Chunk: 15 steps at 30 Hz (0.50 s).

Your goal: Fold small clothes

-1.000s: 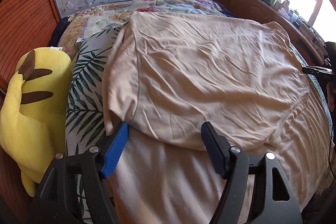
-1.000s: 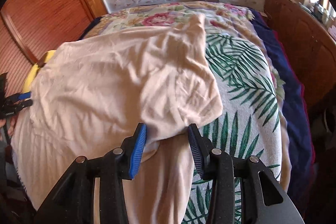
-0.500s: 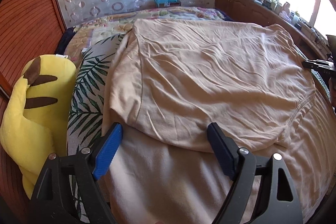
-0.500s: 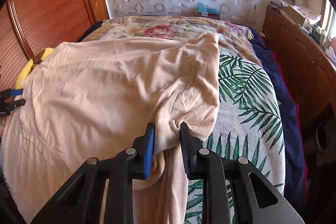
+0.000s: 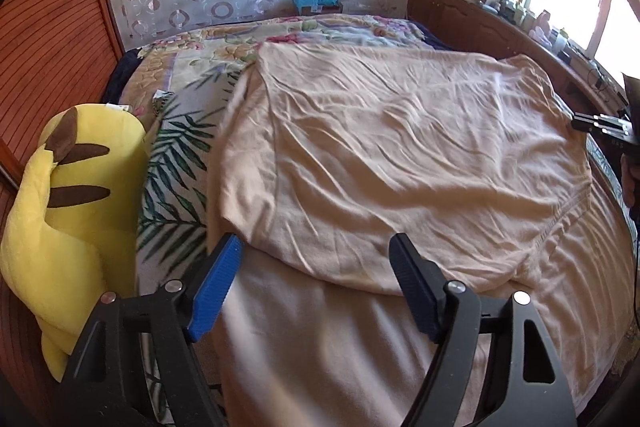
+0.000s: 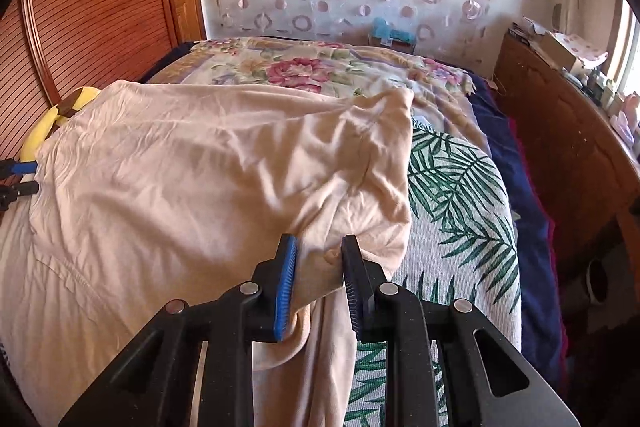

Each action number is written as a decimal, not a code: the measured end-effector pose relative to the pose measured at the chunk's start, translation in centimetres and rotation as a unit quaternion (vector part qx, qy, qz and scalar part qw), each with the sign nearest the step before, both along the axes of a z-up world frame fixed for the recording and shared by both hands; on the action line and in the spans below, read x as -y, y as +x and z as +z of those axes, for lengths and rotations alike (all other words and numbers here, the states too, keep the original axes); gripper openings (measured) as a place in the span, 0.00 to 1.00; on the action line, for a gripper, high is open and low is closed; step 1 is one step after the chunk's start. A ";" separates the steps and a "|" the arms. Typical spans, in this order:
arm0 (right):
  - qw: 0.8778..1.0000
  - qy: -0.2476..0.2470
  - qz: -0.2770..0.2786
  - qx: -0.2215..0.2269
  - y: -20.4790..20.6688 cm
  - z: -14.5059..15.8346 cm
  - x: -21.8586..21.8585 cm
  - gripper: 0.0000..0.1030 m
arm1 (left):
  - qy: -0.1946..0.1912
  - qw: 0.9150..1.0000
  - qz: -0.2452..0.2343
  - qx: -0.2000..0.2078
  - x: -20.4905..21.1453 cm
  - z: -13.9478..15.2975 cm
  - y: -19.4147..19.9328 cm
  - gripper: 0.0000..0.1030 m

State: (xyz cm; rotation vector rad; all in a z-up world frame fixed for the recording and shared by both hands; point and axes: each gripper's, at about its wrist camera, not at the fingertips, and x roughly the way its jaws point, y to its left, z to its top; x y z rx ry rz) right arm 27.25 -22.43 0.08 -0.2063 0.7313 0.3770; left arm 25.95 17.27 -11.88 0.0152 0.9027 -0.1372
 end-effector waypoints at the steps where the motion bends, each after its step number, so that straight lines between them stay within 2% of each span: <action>1: 1.000 -0.001 0.001 0.000 -0.1 0.0 0.0 0.23 | 0.000 1.000 0.006 0.004 -0.3 0.2 0.1 0.73; 2: 1.000 -0.001 0.002 0.000 -0.3 0.2 0.1 0.23 | -0.002 1.000 0.012 0.007 -0.6 0.4 0.2 0.67; 3: 1.000 -0.001 0.004 -0.001 -0.4 0.3 0.1 0.23 | -0.003 1.000 0.015 0.006 -0.9 0.5 0.5 0.55; 6: 1.000 -0.002 0.003 0.000 -0.6 0.4 0.3 0.23 | -0.003 1.000 0.026 -0.006 -1.5 0.4 1.3 0.39; 10: 1.000 -0.001 0.000 0.001 -0.9 0.8 0.8 0.23 | 0.025 0.999 0.036 -0.001 -1.6 0.3 1.9 0.38; 11: 1.000 -0.001 -0.001 0.002 -1.0 0.8 0.9 0.23 | 0.026 0.999 0.034 0.002 -1.5 0.3 1.9 0.30; 12: 1.000 -0.002 -0.002 0.002 -1.1 0.9 0.9 0.23 | 0.023 0.999 0.027 0.004 -1.4 0.4 1.9 0.18; 14: 1.000 -0.003 -0.003 0.004 -1.2 0.8 1.2 0.23 | 0.035 0.999 0.025 0.015 -0.9 0.7 1.8 0.09; 15: 1.000 -0.003 -0.004 0.005 -1.3 0.8 1.3 0.23 | 0.040 0.999 0.021 0.021 -0.6 0.9 1.7 0.08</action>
